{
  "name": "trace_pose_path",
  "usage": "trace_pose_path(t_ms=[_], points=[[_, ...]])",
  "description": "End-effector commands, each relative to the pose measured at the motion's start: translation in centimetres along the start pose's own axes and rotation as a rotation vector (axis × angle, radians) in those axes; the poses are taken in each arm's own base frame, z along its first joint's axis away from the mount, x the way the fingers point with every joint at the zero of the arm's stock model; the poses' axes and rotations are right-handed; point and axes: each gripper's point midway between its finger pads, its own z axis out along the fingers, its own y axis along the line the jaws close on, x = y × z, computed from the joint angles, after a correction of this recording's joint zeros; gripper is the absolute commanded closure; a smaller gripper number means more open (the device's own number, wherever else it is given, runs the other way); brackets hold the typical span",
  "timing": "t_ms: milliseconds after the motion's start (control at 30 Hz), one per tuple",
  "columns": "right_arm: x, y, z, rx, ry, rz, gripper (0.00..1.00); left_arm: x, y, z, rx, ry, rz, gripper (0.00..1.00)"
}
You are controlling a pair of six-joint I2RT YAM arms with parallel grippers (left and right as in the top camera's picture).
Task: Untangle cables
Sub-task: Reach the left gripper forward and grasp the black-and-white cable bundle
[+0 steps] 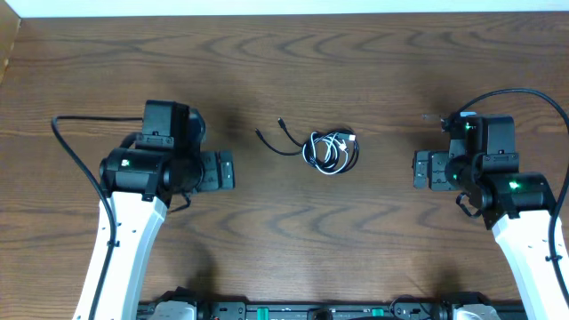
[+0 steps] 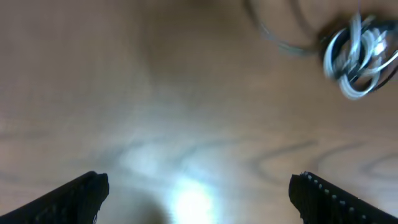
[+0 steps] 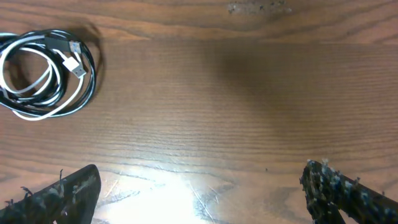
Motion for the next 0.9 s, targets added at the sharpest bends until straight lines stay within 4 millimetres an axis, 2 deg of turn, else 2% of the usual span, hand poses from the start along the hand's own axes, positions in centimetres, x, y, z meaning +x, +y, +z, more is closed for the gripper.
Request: trace_pose_path(t_ms=[0, 133, 267, 367, 467, 567, 633, 667, 867], points=[[-0.8, 0.3, -0.6, -0.018, -0.024, 0.016, 0.01, -2.9, -2.0, -0.6, 0.105, -0.106, 0.011, 0.02], [-0.8, 0.3, -0.6, -0.018, -0.021, 0.016, 0.01, -6.2, -4.3, -1.7, 0.207, -0.228, 0.031, 0.01], [-0.8, 0.3, -0.6, -0.018, -0.024, 0.016, 0.01, -8.3, -5.2, -2.4, 0.184, -0.253, 0.059, 0.01], [-0.9, 0.3, -0.6, -0.017, -0.028, 0.016, 0.01, -10.9, -7.0, -1.7, 0.176, -0.256, 0.098, 0.01], [-0.9, 0.3, -0.6, -0.018, -0.027, 0.027, 0.01, -11.5, -8.3, 0.9, 0.184, -0.222, 0.122, 0.01], [-0.9, 0.3, -0.6, -0.018, -0.025, 0.027, 0.01, -11.1, -10.0, 4.7, 0.189, -0.147, 0.152, 0.12], [-0.9, 0.3, -0.6, -0.018, -0.025, 0.027, 0.01, -10.5, -11.2, 7.0, 0.193, -0.103, 0.162, 0.14], [-0.9, 0.3, -0.6, -0.018, -0.026, 0.027, 0.01, -9.9, -12.3, 9.1, 0.196, -0.065, 0.167, 0.14], [-0.8, 0.3, -0.6, -0.018, -0.025, 0.027, 0.01, -6.7, -15.2, 15.5, 0.188, 0.065, 0.234, 0.24]])
